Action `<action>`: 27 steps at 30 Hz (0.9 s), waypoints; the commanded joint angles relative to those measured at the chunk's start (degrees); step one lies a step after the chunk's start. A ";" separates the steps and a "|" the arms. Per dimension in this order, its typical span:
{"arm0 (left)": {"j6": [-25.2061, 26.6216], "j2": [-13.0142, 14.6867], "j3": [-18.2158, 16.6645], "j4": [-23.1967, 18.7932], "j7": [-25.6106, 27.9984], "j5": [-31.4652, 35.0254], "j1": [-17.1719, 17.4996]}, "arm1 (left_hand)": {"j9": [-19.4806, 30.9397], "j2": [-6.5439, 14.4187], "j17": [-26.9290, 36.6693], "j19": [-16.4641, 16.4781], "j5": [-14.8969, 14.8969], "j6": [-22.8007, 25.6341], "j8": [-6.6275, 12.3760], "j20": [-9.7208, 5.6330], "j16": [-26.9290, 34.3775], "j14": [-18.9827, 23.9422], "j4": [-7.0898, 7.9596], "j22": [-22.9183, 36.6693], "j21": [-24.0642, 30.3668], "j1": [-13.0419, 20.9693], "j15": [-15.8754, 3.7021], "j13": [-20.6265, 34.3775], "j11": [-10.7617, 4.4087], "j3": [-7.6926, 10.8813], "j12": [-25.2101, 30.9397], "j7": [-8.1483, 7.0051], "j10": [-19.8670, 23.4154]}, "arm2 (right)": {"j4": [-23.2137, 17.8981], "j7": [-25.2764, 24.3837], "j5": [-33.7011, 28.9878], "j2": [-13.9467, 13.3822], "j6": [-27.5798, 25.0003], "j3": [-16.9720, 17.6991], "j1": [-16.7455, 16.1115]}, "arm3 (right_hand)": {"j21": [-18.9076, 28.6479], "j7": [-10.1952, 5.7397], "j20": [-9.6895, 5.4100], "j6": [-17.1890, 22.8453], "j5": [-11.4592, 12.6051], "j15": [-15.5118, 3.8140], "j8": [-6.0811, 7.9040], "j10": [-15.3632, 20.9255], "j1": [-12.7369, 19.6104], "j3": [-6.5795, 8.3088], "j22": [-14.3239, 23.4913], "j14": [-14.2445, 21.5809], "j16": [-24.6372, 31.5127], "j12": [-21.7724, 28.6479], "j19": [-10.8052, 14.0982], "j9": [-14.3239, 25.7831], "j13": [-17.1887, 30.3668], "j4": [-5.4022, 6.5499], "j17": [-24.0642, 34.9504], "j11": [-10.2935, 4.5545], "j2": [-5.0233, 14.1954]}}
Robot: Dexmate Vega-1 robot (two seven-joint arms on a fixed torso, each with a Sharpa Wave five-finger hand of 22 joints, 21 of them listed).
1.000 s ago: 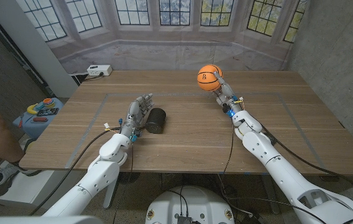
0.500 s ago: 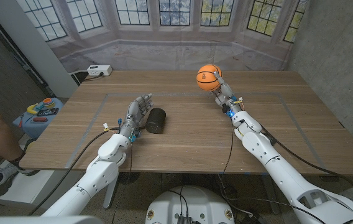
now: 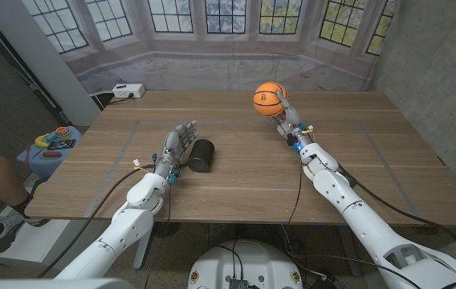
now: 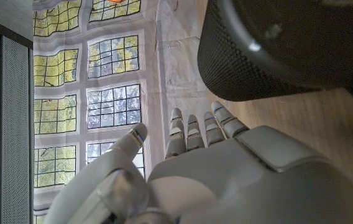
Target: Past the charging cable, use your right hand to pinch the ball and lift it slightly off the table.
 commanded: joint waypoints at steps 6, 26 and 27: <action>0.19 -0.50 0.63 0.02 0.25 0.43 -0.60 | 0.15 0.00 0.12 0.25 0.23 0.14 -0.08 0.18 -0.05 0.36 0.16 0.17 -0.22 0.55 0.29 0.09 0.18 0.07 0.02 -0.06 0.25 | 1.72 3.10 1.88 0.56 -0.69 0.52 1.08 | -0.42 0.45 0.91 -0.79 0.09 1.28 -0.63 -1.02 3.09 -0.85 0.03 -1.79 -0.51 -1.31 -0.85 -0.06 -0.55 0.53 -0.13 0.58 4.91; 0.86 -1.36 1.64 0.11 1.11 1.11 -1.60 | 0.16 0.02 0.12 0.24 0.24 0.07 -0.10 0.16 -0.04 0.37 0.14 0.17 -0.25 0.68 0.24 0.10 0.13 0.02 -0.01 -0.13 0.24 | 3.36 6.04 4.00 0.57 -2.44 1.57 1.96 | -1.65 1.26 3.47 -2.39 -0.11 3.53 -1.79 -3.21 -0.27 -2.13 0.03 -5.17 -0.86 -3.75 -2.85 -0.23 -1.56 1.27 -0.56 1.72 4.55; 1.03 -1.34 1.70 0.03 1.14 1.10 -1.62 | 0.16 0.02 0.11 0.24 0.24 0.04 -0.11 0.16 -0.04 0.37 0.13 0.17 -0.25 0.70 0.24 0.10 0.08 0.03 0.00 -0.14 0.25 | 3.34 6.27 4.10 0.52 -2.47 1.64 1.90 | -1.70 1.29 3.59 -2.52 -0.10 3.47 -1.86 -3.34 -0.33 -2.15 0.03 -5.36 -0.87 -3.87 -2.91 -0.24 -1.60 1.26 -0.57 1.93 4.57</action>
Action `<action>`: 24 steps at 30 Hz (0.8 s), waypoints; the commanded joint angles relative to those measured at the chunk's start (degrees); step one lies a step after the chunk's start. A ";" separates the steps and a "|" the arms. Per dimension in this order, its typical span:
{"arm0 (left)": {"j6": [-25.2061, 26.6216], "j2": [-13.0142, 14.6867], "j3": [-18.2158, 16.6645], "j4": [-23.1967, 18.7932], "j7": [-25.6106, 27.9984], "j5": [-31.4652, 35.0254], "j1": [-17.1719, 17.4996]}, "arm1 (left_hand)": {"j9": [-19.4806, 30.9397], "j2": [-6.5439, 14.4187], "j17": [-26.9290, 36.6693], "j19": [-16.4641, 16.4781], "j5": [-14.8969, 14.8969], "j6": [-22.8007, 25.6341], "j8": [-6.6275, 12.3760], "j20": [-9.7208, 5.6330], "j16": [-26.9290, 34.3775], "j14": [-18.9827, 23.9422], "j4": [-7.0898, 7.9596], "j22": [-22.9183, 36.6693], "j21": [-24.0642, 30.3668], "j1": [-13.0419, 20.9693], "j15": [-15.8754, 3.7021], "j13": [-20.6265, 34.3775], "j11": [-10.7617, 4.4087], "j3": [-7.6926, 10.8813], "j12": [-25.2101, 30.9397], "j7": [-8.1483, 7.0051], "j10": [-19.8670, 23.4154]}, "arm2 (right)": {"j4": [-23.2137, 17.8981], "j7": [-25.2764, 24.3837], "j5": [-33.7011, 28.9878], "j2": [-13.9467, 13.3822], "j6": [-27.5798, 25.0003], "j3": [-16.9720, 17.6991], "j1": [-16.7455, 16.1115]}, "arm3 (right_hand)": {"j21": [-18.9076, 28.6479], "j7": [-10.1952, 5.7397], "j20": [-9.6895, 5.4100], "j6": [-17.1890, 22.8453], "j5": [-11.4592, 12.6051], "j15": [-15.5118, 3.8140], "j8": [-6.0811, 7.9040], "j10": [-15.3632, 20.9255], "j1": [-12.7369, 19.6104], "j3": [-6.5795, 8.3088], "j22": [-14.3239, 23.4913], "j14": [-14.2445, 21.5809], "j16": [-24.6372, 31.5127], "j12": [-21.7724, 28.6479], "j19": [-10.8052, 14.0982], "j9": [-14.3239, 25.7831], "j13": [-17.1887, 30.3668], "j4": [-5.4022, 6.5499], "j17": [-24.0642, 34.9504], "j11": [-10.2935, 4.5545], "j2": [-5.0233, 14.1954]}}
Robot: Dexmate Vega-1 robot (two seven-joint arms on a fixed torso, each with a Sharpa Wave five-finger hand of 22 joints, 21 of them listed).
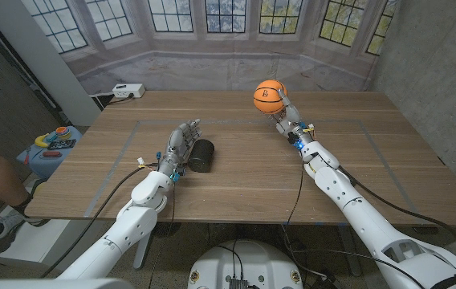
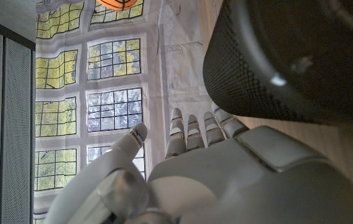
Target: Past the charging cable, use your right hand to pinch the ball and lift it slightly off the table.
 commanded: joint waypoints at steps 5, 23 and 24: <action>0.73 -0.44 0.71 -0.05 0.39 0.27 -0.50 | 0.17 0.03 0.13 0.21 0.24 0.09 -0.09 0.19 -0.03 0.37 0.18 0.17 -0.05 0.70 0.22 0.10 0.27 0.00 0.02 -0.12 0.34 | 0.37 1.90 1.41 -0.09 -1.03 0.79 -0.04 | -0.64 0.63 1.24 -1.20 -0.12 0.60 -0.63 -1.29 -0.60 -0.42 0.27 -1.44 0.05 -1.08 -0.48 -0.04 -0.20 0.27 -0.06 0.68 0.80; 0.44 -0.21 0.35 1.45 -1.36 -0.82 -1.00 | 0.18 0.08 0.11 0.21 0.26 0.18 -0.05 0.23 -0.04 0.35 0.13 0.18 -0.06 0.87 0.28 0.11 0.17 0.02 -0.04 -0.10 0.24 | 0.53 3.15 2.49 1.19 -0.64 0.96 -0.37 | -1.54 1.10 2.78 -3.36 -0.20 1.63 -1.81 -3.09 -2.48 -1.06 0.28 -3.64 0.14 -2.77 -1.59 -0.18 -0.47 0.49 -0.34 1.83 0.87; 0.50 -0.18 0.35 1.54 -1.52 -0.90 -1.07 | 0.18 0.09 0.13 0.23 0.26 0.17 -0.06 0.19 -0.03 0.36 0.16 0.18 -0.05 0.85 0.29 0.11 0.23 0.01 -0.03 -0.12 0.26 | 0.58 3.24 2.60 1.32 -0.58 0.99 -0.39 | -1.60 1.08 2.85 -3.55 -0.22 1.69 -1.90 -3.25 -2.70 -1.13 0.28 -3.76 0.15 -2.89 -1.64 -0.18 -0.46 0.56 -0.36 2.05 0.89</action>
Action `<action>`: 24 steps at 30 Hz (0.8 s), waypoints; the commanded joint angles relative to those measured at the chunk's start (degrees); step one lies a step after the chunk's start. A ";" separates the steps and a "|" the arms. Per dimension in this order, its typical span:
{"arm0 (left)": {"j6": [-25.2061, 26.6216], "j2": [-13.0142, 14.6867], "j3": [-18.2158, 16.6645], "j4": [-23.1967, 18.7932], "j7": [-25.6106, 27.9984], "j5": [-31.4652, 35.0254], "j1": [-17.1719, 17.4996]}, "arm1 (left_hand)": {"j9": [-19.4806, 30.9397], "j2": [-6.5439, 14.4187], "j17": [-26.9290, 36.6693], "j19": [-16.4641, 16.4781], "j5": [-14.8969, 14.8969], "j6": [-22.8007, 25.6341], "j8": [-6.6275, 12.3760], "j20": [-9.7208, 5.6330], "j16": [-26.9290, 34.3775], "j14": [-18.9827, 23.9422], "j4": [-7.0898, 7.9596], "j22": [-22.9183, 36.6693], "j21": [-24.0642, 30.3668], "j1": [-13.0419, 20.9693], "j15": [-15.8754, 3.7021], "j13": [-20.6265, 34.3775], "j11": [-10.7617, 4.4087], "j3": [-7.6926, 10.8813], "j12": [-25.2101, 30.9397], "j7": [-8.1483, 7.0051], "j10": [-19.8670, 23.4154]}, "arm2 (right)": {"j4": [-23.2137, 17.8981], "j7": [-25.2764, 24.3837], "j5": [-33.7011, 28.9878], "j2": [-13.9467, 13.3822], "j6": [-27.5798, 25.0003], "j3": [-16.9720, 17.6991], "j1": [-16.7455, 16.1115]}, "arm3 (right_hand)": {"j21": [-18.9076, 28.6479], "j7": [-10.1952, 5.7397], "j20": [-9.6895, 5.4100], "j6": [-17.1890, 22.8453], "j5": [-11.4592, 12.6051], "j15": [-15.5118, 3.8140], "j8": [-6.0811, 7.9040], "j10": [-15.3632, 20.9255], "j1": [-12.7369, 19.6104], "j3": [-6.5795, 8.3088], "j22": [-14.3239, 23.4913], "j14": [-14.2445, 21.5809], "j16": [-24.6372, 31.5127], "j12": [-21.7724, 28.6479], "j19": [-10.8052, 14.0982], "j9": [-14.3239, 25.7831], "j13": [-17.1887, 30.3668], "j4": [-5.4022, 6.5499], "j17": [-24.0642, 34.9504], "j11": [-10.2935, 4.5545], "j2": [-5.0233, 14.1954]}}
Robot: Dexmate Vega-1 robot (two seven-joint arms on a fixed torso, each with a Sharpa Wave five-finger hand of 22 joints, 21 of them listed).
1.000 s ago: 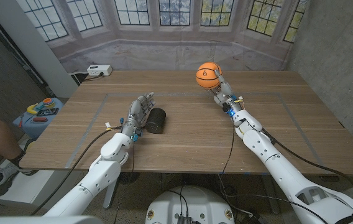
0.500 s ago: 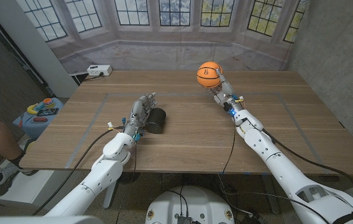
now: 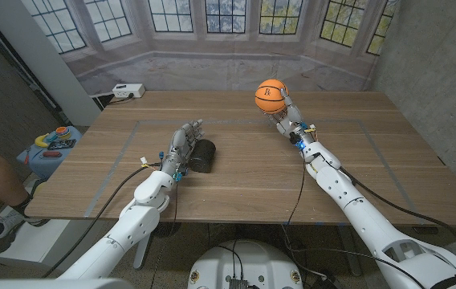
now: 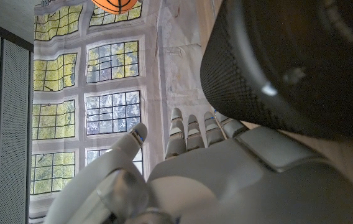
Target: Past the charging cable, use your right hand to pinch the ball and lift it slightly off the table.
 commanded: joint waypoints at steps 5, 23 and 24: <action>0.08 0.14 -0.22 1.76 -1.73 -1.02 -0.83 | 0.18 -0.16 0.12 0.20 0.27 0.13 -0.07 0.23 -0.04 0.33 0.14 0.18 -0.07 0.64 0.36 0.11 0.16 0.01 -0.05 -0.07 0.22 | 0.95 2.05 1.54 1.44 0.39 0.29 -0.06 | -0.76 0.11 1.06 -1.22 -0.02 0.54 -0.63 -1.27 -1.44 -0.41 0.29 -1.17 0.18 -0.96 -0.18 0.06 0.07 0.04 0.00 0.72 0.03; -0.15 0.10 -0.69 3.13 -2.85 -1.82 -1.46 | 0.19 -0.13 0.13 0.16 0.28 0.11 -0.08 0.23 -0.02 0.30 0.09 0.18 -0.09 0.81 0.42 0.11 0.09 -0.03 -0.04 -0.11 0.26 | 3.65 3.98 2.03 2.84 0.19 0.18 1.56 | -1.35 0.37 2.14 -2.29 -0.05 2.22 -1.13 -2.61 -2.67 -0.86 0.30 -2.64 0.12 -2.07 -0.70 -0.02 0.13 0.10 -0.44 1.29 -0.13; -0.16 0.11 -0.73 3.20 -2.94 -1.89 -1.51 | 0.19 -0.12 0.13 0.18 0.28 0.12 -0.08 0.21 -0.02 0.31 0.10 0.18 -0.09 0.81 0.39 0.11 0.10 -0.03 -0.04 -0.14 0.27 | 3.72 3.89 2.00 2.92 0.16 0.17 1.63 | -1.38 0.38 2.21 -2.30 -0.04 2.31 -1.14 -2.72 -2.71 -0.87 0.30 -2.71 0.12 -2.15 -0.71 -0.03 0.13 0.09 -0.47 1.45 -0.13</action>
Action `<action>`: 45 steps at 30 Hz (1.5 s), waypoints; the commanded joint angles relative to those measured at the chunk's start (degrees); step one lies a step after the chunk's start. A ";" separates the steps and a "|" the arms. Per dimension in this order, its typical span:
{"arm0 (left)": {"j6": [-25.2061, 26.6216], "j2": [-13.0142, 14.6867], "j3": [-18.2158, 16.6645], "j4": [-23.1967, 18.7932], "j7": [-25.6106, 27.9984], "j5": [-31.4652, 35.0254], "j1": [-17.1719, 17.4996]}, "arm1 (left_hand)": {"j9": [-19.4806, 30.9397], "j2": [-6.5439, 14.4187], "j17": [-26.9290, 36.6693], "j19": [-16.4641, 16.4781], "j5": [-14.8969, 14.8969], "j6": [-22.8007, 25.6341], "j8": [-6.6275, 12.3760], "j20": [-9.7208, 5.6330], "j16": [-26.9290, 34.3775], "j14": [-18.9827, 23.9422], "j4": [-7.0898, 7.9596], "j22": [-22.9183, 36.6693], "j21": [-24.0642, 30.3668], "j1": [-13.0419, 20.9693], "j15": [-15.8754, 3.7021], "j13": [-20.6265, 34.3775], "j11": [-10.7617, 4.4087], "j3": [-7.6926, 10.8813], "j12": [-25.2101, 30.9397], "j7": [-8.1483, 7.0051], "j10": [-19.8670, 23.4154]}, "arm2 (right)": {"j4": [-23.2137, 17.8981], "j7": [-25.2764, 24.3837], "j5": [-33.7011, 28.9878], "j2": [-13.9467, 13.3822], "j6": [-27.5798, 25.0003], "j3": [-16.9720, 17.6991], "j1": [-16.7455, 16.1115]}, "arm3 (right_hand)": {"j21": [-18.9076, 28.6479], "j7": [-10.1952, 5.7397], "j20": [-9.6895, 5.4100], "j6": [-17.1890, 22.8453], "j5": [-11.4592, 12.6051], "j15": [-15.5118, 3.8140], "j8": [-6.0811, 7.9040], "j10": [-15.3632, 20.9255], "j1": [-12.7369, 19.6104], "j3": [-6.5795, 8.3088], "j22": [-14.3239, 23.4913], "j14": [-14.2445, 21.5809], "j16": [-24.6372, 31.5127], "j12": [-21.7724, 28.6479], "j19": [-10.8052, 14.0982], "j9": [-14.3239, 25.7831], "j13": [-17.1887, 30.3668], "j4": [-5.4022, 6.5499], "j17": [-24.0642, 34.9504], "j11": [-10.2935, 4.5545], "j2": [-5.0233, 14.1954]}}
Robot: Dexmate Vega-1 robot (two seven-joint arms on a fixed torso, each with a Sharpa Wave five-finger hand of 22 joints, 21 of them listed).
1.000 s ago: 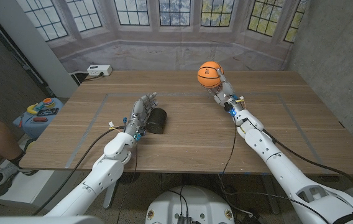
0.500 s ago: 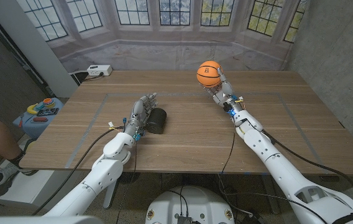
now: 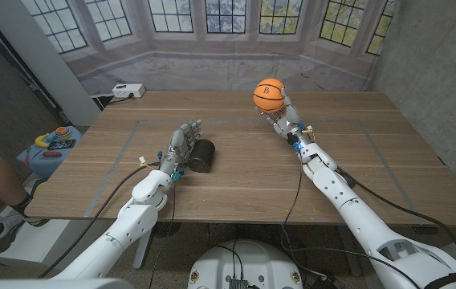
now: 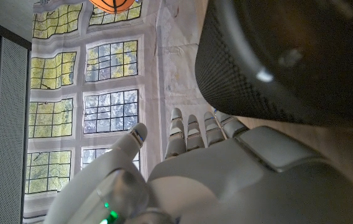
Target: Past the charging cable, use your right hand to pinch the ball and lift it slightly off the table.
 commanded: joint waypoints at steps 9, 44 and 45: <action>0.28 0.65 -0.85 0.71 -1.15 -0.97 -0.38 | 0.20 -0.12 0.19 0.05 0.28 0.06 -0.10 0.38 0.01 0.28 0.26 0.18 -0.14 0.76 0.78 0.12 0.41 -0.07 -0.08 -0.02 0.16 | 2.49 0.90 0.22 1.90 -0.19 -0.29 1.64 | -0.48 0.43 0.73 -1.14 -0.01 0.67 -0.46 -1.04 -0.97 -0.16 0.06 -0.41 0.24 -0.76 -0.05 -0.07 0.16 -0.24 -0.30 0.67 0.08; 0.75 0.72 -0.75 -0.43 -0.78 -0.82 -0.06 | 0.20 -0.30 0.21 -0.45 0.28 -0.77 -0.32 0.63 -0.14 -0.40 0.31 0.20 -0.28 0.84 0.76 0.16 0.94 -0.34 -0.19 -0.25 -0.15 | 4.08 2.14 1.00 3.16 0.22 0.41 1.58 | -1.71 0.57 1.63 -3.20 0.04 2.07 -0.99 -3.42 -2.48 -0.56 0.09 -3.73 0.01 -2.97 -0.96 -0.18 0.29 -0.55 -1.33 2.21 0.17; 0.86 0.82 -0.64 -0.34 -1.12 -0.83 -0.18 | 0.20 -0.30 0.20 -0.45 0.28 -0.78 -0.32 0.61 -0.16 -0.46 0.30 0.20 -0.27 0.85 0.76 0.16 0.93 -0.34 -0.20 -0.27 -0.18 | 4.19 2.37 1.16 3.19 0.16 0.49 1.63 | -1.74 0.56 1.65 -3.25 0.04 2.22 -1.00 -3.38 -2.55 -0.58 0.09 -3.83 0.01 -2.98 -0.96 -0.18 0.30 -0.54 -1.35 2.17 0.18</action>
